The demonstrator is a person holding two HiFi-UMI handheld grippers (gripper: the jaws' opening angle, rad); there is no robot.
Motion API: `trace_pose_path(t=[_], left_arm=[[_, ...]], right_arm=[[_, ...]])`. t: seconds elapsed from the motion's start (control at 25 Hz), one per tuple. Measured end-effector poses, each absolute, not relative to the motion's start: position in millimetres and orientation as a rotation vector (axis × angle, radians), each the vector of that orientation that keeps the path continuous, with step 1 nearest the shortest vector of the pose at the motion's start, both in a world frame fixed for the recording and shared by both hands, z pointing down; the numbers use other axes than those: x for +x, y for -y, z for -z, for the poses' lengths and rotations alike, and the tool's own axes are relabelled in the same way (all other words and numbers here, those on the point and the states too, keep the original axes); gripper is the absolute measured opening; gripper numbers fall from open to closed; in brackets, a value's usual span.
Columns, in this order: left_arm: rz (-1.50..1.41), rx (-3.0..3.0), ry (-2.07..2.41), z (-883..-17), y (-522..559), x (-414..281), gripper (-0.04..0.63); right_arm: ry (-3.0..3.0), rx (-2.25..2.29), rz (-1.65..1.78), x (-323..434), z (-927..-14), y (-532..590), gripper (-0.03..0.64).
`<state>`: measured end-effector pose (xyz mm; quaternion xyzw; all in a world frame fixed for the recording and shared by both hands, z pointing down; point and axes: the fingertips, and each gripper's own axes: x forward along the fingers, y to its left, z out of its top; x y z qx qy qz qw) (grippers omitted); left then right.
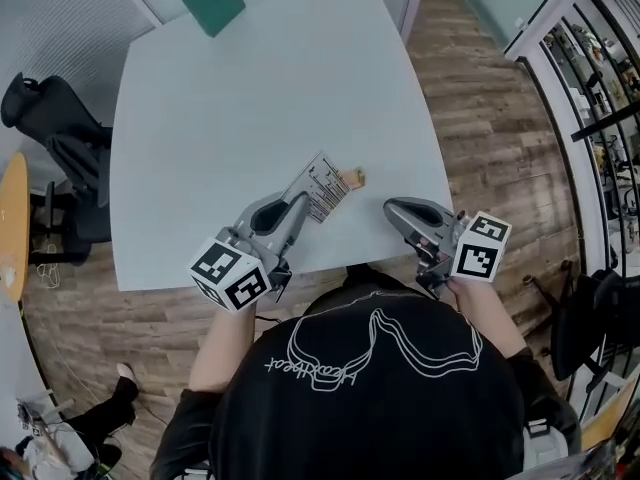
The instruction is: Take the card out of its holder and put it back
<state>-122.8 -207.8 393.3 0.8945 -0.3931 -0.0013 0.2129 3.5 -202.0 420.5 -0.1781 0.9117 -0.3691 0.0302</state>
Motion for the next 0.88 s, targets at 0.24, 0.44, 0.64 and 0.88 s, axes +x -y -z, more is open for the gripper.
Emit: trace_pose_path(t=[0.24,0.44,0.64,0.88], left_arm=[[-0.025,2.514,1.053,-395.3,237.1,-128.0,0.025],[-0.083,2.597,0.978,-401.2,254.5,-121.1,0.025],[-0.115,2.731,0.830,-398.4,262.8,-111.0,0.025],[-0.150,2.799,0.708,-401.9,273.2,-103.8,0.025]], right_arm=[[-2.808,-0.563,1.182,-2.9,-427.1,223.5,0.009],[-2.804,-0.582,1.218,-0.3,-439.3,232.5,0.009],[-2.797,-0.602,1.252,3.1,-449.6,238.9,0.009],[-2.792,-0.622,1.278,6.7,-454.2,248.0,0.009]])
